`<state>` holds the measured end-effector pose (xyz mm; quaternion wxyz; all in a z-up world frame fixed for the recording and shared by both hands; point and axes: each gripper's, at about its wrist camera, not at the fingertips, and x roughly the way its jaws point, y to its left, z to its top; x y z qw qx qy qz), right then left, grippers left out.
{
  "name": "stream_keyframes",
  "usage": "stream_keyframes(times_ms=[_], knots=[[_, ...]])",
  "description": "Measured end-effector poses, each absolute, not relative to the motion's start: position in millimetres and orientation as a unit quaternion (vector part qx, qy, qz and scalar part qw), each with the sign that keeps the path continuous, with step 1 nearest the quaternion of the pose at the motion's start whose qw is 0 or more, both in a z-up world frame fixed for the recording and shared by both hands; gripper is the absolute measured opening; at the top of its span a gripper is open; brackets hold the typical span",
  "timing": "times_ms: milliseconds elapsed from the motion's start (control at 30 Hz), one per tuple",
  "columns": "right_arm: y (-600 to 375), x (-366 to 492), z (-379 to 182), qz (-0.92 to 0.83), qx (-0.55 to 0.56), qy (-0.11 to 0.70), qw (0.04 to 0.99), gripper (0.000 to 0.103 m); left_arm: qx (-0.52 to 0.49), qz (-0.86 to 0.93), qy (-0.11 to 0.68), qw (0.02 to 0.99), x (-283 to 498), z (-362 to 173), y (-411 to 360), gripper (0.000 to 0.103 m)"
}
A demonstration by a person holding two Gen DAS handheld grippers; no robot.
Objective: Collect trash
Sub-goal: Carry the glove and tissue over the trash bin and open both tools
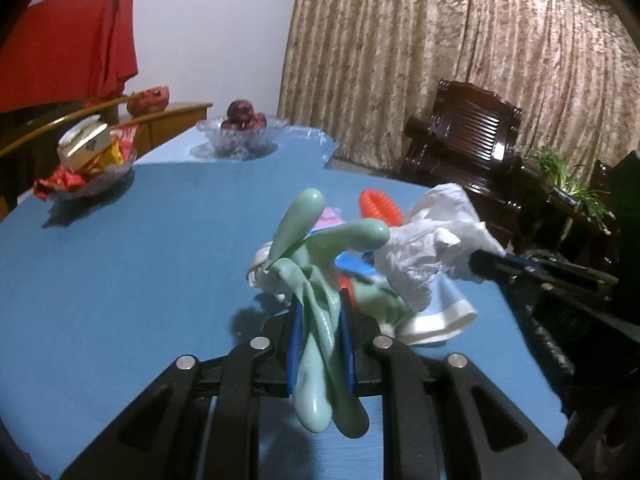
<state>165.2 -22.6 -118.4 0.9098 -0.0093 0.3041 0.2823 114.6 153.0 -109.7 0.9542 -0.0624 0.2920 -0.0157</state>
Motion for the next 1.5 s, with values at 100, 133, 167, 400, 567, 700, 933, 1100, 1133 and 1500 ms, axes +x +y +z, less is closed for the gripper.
stream_keyframes(times_ms=[100, 133, 167, 400, 567, 700, 933, 1100, 1133, 1500], knots=[[-41.8, 155.8, -102.9, 0.272, 0.005, 0.294, 0.916, 0.007, -0.059, -0.025, 0.281, 0.957, 112.2, -98.1, 142.1, 0.017], [-47.2, 153.3, -99.9, 0.268, 0.008, 0.291, 0.918, 0.007, -0.056, -0.029, 0.278, 0.958, 111.5, -94.4, 137.0, 0.017], [-55.5, 149.7, -96.3, 0.262, 0.01, 0.288, 0.921, 0.007, -0.053, -0.036, 0.274, 0.96, 110.6, -90.0, 130.0, 0.017], [-111.6, 129.4, -85.9, 0.208, 0.023, 0.281, 0.937, 0.007, -0.041, -0.091, 0.264, 0.959, 110.9, -75.3, 80.7, 0.017], [-162.4, 116.0, -88.7, 0.155, 0.035, 0.284, 0.945, 0.007, -0.03, -0.147, 0.265, 0.953, 112.5, -72.3, 28.9, 0.017], [-198.1, 107.3, -93.4, 0.116, 0.043, 0.287, 0.95, 0.007, -0.021, -0.188, 0.268, 0.945, 115.3, -74.3, -12.4, 0.017], [-257.7, 92.4, -108.3, 0.049, 0.051, 0.297, 0.952, 0.007, -0.003, -0.258, 0.271, 0.927, 126.5, -77.4, -83.9, 0.017], [-287.9, 88.3, -128.5, 0.009, 0.05, 0.316, 0.947, 0.008, 0.007, -0.294, 0.282, 0.913, 135.9, -86.0, -128.6, 0.017], [-295.2, 87.5, -134.2, 0.001, 0.051, 0.322, 0.945, 0.008, 0.011, -0.301, 0.286, 0.91, 137.9, -89.1, -137.8, 0.017], [-320.2, 76.8, -166.7, -0.055, 0.06, 0.35, 0.933, 0.058, 0.01, -0.317, 0.304, 0.898, 148.4, -101.9, -164.8, 0.063]])
